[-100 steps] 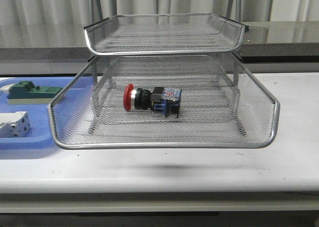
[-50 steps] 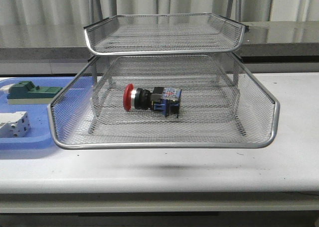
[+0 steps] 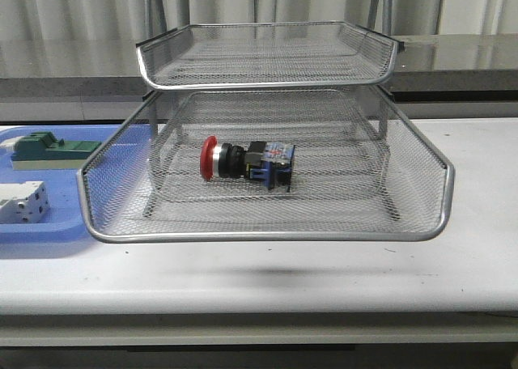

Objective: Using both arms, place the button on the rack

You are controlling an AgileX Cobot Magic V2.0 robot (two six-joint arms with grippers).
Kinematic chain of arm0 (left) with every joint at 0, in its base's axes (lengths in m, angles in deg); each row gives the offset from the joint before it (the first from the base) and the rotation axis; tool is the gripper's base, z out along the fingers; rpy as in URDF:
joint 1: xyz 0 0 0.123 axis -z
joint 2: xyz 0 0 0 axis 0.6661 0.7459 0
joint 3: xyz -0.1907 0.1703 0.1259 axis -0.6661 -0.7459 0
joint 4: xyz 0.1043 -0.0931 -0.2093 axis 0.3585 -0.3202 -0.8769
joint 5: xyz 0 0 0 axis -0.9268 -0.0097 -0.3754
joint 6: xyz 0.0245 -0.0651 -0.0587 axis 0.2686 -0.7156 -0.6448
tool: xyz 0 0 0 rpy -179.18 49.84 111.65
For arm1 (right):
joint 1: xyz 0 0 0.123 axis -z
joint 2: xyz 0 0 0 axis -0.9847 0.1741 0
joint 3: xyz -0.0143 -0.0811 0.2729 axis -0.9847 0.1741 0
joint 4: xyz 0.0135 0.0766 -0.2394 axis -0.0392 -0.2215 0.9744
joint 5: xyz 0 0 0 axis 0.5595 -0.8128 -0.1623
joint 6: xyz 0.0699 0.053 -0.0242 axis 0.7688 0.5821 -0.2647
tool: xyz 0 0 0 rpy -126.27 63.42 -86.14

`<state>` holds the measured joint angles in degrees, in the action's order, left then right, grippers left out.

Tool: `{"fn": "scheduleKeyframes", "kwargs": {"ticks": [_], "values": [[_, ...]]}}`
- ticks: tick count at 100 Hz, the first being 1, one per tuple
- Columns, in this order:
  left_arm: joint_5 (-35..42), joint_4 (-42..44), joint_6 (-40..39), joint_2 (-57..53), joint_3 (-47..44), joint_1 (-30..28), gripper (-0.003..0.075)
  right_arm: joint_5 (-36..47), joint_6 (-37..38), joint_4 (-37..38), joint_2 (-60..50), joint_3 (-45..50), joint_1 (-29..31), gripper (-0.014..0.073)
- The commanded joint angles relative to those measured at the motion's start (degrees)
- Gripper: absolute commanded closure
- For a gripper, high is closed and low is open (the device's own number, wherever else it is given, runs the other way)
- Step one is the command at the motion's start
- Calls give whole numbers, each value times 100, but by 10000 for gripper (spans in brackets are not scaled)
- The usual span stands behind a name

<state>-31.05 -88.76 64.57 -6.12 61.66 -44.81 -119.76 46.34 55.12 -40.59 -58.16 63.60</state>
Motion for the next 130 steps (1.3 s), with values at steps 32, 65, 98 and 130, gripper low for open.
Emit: {"fn": "scheduleKeyframes", "kwargs": {"ticks": [32, 65, 98, 130], "values": [[403, -54, -64, 48, 158, -13, 741, 1061, -11, -1248, 1484, -182, 0, 701], [403, -54, -64, 48, 158, -13, 741, 1041, -554, -2592, 3364, -182, -398, 701], [403, -54, -64, 48, 158, -13, 741, 1746, -554, -2849, 4380, -182, -1569, 701], [403, -54, -64, 48, 158, -13, 741, 2487, -531, -2974, 5151, -182, -2593, 700]]}}
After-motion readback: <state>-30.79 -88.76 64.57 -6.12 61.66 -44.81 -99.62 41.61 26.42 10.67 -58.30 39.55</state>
